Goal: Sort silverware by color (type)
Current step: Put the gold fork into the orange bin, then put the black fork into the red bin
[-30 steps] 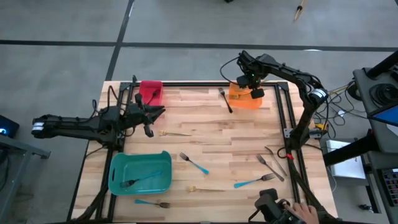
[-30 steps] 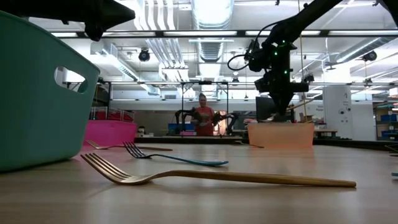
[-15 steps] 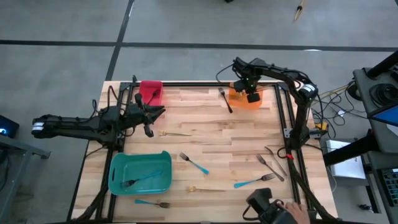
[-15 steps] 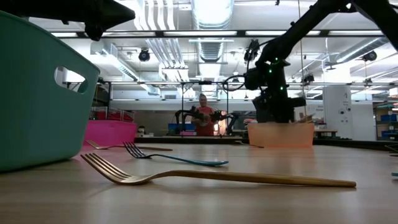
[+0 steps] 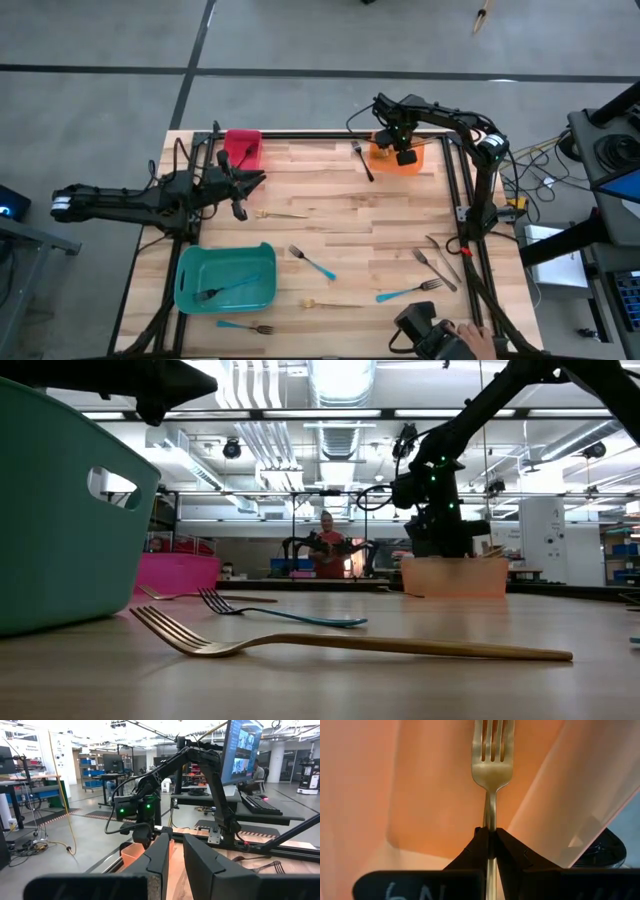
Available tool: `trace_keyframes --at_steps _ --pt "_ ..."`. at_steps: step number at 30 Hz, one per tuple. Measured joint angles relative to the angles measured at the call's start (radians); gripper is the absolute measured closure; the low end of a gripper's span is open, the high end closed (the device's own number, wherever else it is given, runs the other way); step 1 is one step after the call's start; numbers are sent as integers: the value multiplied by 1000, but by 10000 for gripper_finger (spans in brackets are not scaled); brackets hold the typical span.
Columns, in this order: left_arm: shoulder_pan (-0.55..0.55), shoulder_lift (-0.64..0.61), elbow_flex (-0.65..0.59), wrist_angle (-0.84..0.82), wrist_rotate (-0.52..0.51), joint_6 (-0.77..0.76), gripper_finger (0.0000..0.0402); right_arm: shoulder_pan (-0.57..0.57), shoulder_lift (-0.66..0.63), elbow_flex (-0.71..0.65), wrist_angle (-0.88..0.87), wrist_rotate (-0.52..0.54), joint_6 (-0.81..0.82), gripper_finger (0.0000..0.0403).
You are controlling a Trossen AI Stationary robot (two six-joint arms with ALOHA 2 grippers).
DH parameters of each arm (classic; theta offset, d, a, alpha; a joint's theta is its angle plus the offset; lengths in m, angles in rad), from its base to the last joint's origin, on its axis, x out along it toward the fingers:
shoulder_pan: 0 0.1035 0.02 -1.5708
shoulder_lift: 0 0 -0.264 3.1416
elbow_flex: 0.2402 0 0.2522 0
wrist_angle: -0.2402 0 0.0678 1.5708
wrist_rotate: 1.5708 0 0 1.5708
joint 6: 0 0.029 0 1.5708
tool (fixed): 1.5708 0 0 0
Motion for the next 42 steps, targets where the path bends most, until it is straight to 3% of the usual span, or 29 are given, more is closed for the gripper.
trace_keyframes --at_steps 14,30,42 --pt "0 3 0 0 0 35 362 2 -2 1 21 1 24 387" --pt "0 5 0 1 0 50 362 2 -2 2 34 1 73 314" --pt "0 5 0 1 0 49 362 2 -9 2 33 2 96 316"
